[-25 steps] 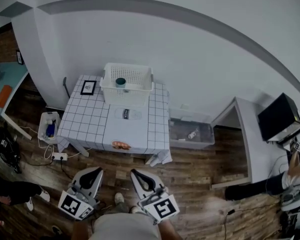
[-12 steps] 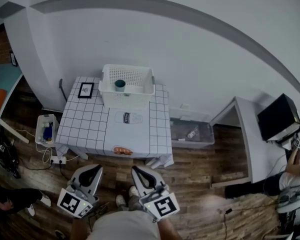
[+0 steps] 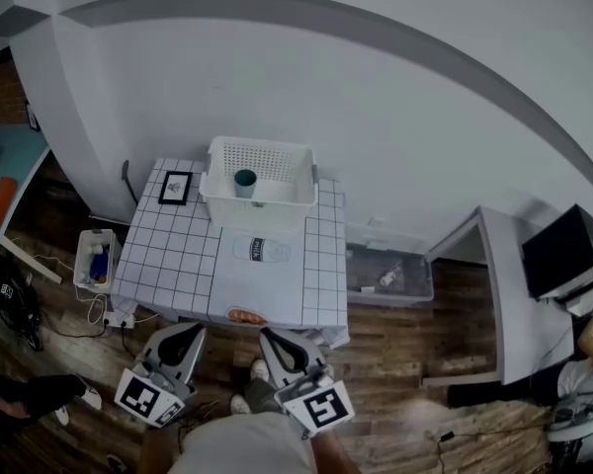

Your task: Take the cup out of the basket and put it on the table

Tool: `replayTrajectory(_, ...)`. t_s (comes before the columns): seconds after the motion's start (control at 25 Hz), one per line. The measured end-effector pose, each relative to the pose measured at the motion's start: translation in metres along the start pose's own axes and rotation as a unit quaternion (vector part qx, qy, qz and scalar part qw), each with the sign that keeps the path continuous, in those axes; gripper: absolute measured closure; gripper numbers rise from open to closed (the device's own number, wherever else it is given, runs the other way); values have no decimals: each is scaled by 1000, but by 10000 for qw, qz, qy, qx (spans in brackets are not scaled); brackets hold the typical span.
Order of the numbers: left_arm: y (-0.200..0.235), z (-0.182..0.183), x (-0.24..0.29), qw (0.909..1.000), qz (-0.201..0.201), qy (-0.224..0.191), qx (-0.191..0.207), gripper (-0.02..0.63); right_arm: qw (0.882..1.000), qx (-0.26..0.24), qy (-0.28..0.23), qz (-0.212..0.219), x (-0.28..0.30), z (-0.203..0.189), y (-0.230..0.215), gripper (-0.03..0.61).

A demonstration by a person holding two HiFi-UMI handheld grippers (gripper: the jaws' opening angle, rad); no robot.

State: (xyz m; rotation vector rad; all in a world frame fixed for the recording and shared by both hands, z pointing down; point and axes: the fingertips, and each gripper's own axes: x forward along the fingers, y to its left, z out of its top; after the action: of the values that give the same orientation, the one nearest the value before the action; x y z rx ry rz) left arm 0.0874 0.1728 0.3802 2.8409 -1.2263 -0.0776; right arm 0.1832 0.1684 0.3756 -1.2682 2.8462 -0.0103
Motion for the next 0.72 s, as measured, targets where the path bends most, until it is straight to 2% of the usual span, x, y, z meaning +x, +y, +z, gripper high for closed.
replayTrajectory(0.72,58,5,91,9987,496,152,10,612,9978,187,-179,604,78,10,-89,568)
